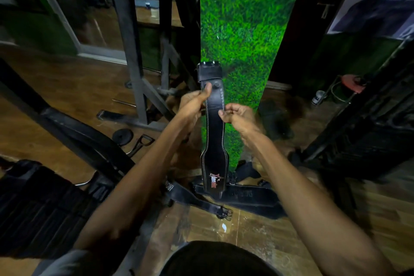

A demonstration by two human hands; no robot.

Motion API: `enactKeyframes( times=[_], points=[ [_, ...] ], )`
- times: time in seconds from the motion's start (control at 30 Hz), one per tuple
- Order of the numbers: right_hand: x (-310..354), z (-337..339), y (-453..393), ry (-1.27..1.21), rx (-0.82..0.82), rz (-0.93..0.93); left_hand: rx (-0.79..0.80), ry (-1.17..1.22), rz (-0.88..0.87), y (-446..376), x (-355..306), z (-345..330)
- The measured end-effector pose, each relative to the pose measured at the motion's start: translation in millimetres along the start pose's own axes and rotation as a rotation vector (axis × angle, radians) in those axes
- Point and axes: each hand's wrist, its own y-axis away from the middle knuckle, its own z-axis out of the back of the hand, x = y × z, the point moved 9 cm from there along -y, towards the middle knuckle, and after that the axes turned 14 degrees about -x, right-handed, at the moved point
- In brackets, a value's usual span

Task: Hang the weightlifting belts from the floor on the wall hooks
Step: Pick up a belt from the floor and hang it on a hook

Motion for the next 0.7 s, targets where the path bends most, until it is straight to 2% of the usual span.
enactKeyframes(
  times=[0.17, 0.33, 0.5, 0.57, 0.63, 0.7],
  points=[
    [20.8, 6.3, 0.6, -0.085, -0.01, -0.044, 0.049, -0.024, -0.241, -5.9, -34.2, -13.2],
    [96.5, 28.5, -15.7, -0.235, -0.128, 0.109, 0.123, -0.071, -0.377, 3.6, -39.1, -25.1],
    [145.8, 24.2, -17.8, 0.07, -0.048, 0.211, 0.161, -0.132, -0.479, 4.3, -53.9, -36.5],
    [158.1, 25.5, -10.8, -0.023, -0.009, 0.25, 0.157, -0.139, -0.501, 1.3, -61.4, -37.0],
    [167.0, 30.6, -4.1, -0.25, 0.005, 0.233, 0.153, -0.137, -0.518, -2.3, -68.6, -38.3],
    [172.0, 32.6, -0.5, -0.327, -0.008, 0.221, 0.148, -0.127, -0.516, -4.1, -73.0, -40.1]
  ],
)
